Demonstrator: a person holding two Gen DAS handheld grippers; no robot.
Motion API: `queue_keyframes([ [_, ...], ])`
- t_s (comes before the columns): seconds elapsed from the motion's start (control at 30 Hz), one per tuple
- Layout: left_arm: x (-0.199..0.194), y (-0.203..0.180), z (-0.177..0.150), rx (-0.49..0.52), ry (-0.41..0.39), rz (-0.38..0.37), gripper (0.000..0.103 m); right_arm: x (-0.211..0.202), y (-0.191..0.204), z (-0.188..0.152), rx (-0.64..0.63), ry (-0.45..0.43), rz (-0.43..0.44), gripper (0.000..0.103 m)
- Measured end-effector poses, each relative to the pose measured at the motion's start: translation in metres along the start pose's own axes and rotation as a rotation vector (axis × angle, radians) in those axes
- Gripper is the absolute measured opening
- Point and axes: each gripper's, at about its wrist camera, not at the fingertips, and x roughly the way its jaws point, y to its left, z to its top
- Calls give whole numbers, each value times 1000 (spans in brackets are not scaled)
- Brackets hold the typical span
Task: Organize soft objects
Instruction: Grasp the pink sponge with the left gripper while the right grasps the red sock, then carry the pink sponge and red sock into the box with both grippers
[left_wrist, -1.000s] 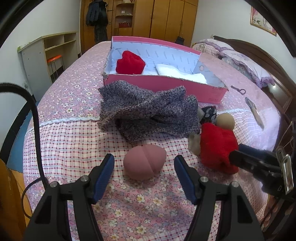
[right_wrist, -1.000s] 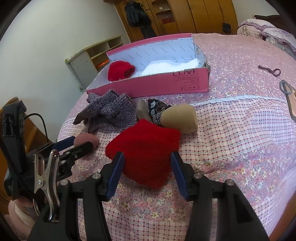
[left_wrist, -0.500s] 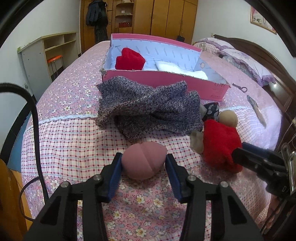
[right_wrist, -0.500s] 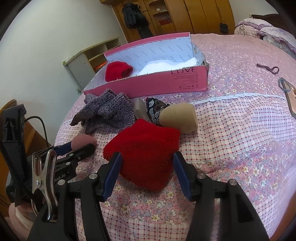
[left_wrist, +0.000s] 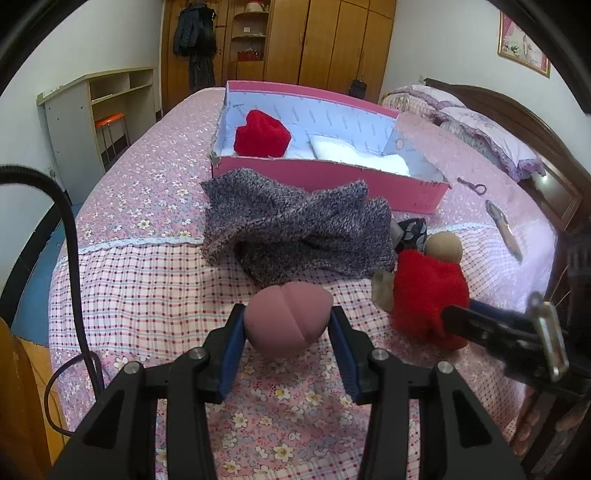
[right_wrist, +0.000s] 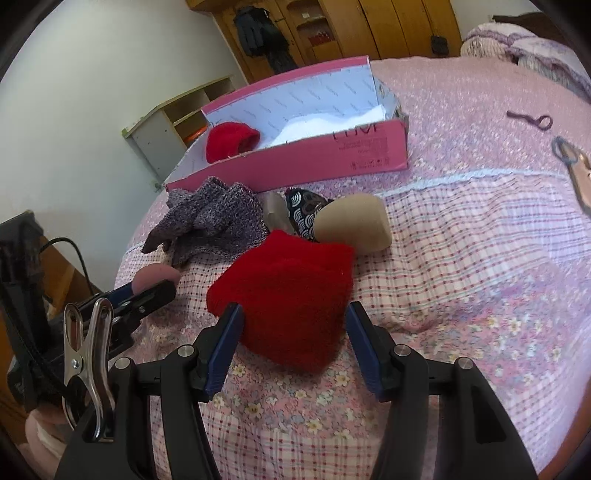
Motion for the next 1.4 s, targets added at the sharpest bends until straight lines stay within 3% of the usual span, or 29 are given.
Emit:
queue_keyframes([
  [0.27, -6, 0, 4, -7, -3, -2, 47, 14, -5, -1, 62, 31, 67, 59],
  [0.47, -11, -1, 7, -8, -7, -9, 47, 4, -8, -5, 62, 21, 85, 33],
  [0.6, -17, -2, 10, -10, -16, -19, 47, -6, -7, -7, 39, 0, 79, 23],
  [1.2, -33, -1, 38, -27, -42, -27, 47, -59, 2, -4, -51, -92, 113, 21],
  [1.4, -41, 6, 55, -16, -57, -2, 47, -66, 8, 14, -72, -87, 130, 21],
])
